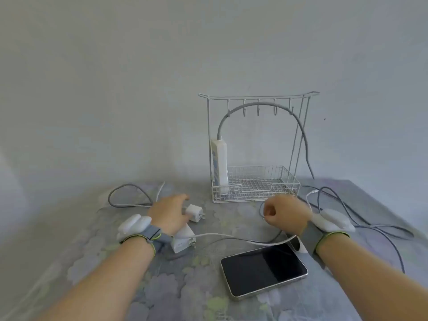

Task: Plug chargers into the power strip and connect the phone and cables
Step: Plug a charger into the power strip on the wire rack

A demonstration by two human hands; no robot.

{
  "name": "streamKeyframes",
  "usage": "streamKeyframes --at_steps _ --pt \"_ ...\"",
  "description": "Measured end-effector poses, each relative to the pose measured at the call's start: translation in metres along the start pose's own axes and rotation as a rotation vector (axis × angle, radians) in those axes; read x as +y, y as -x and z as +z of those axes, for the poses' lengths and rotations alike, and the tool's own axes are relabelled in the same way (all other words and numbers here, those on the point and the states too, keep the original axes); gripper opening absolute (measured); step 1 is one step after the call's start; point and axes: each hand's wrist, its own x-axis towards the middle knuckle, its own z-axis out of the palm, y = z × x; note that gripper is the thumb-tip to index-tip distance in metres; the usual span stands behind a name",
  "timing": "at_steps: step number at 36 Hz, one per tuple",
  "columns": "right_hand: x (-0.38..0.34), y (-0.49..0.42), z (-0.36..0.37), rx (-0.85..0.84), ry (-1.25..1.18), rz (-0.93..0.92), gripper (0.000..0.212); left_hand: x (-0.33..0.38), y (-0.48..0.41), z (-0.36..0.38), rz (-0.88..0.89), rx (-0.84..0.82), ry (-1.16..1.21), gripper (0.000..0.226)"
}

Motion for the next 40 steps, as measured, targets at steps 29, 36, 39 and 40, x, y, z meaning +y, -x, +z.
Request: streamKeyframes --at_steps 29,36,39,40 --pt "-0.071 -0.116 -0.041 0.229 -0.442 -0.028 0.067 0.018 -0.066 -0.025 -0.006 0.286 0.356 0.044" --pt "-0.085 -0.129 -0.030 0.260 -0.481 0.019 0.038 0.026 -0.072 -0.022 -0.026 0.268 0.421 0.042" --pt "-0.080 -0.133 -0.027 0.246 -0.554 0.018 0.034 0.026 -0.075 -0.019 -0.018 0.248 0.457 0.037" --pt "-0.077 -0.134 -0.028 0.237 -0.584 0.011 0.037 0.026 -0.076 -0.019 -0.019 0.246 0.484 0.037"
